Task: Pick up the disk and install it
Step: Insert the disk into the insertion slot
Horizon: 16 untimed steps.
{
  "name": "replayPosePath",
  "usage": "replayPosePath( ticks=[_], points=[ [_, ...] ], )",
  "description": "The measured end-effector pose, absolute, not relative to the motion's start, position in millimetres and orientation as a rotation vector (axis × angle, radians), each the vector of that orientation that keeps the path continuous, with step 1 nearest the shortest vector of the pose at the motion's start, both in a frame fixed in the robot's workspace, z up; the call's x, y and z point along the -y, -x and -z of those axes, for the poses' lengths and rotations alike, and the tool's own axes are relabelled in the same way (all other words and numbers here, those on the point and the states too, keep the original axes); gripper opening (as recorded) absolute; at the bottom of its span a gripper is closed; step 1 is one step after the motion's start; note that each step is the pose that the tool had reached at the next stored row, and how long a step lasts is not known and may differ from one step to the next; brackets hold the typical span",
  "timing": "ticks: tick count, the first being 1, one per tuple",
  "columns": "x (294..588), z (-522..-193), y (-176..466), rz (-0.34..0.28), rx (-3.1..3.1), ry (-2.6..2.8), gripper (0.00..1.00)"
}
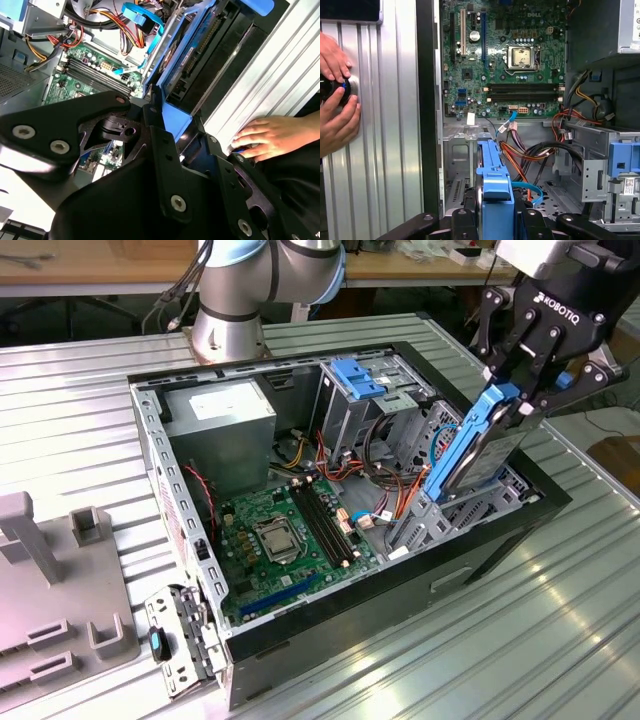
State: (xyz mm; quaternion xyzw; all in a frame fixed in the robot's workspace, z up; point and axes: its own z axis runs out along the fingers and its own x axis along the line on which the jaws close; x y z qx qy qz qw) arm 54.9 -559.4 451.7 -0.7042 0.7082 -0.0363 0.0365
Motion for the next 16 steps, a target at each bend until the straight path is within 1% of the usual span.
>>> replayPosePath(
  ticks=[16],
  points=[
    [560.8,-444.0,-54.8,0.111,-2.172,2.164,0.37]
  ],
)
